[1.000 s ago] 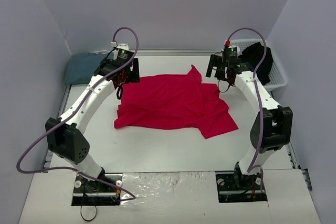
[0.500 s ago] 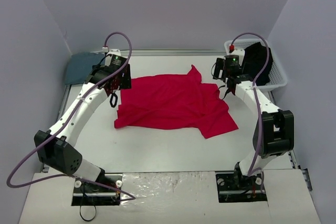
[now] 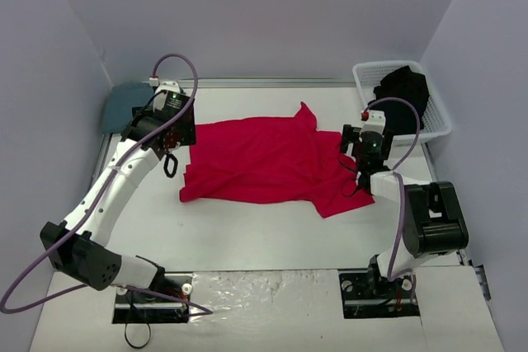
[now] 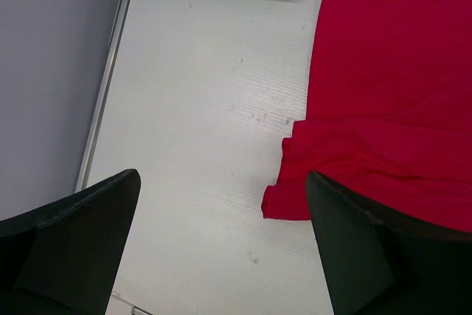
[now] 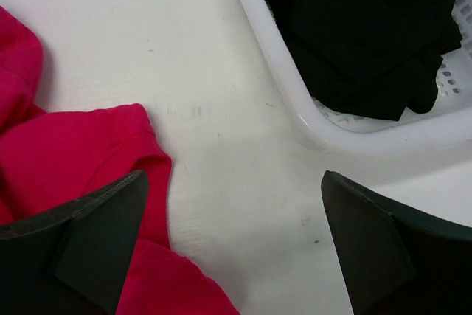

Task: Fold and stack the t-shirts
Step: Flatten out the tshirt

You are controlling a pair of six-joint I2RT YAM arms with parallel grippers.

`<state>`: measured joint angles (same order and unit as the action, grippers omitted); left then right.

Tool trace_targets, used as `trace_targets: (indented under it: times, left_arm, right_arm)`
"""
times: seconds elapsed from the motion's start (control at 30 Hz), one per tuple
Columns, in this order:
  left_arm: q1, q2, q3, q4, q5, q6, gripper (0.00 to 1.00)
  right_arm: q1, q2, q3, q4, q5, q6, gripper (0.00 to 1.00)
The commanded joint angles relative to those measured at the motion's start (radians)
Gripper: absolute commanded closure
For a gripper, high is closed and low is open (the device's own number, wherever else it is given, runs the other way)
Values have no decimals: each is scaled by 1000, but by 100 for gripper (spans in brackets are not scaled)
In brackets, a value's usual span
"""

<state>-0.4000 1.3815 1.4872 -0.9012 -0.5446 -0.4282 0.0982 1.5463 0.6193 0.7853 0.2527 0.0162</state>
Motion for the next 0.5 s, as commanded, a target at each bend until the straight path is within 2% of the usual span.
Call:
trace_targets:
  times: [0.0, 0.1, 0.23, 0.43, 0.47]
  left_arm:
    - [-7, -35, -19, -47, -28, -9, 6]
    - [-7, -36, -27, -51, -25, -20, 6]
    - [-7, -35, -31, -50, -17, -24, 6]
    - [-19, -4, -10, -41, -14, -21, 6]
    - [-22, -1, -8, -39, -12, -21, 6]
  right_arm:
    - [-11, -34, -35, 265, -49, -65, 0]
    - [-35, -51, -47, 259, -35, -84, 0]
    - [-46, -133, -159, 305, -116, -59, 0]
    - [-20, -104, -187, 357, -132, -75, 0]
    - [-17, -106, -222, 411, -121, -76, 0]
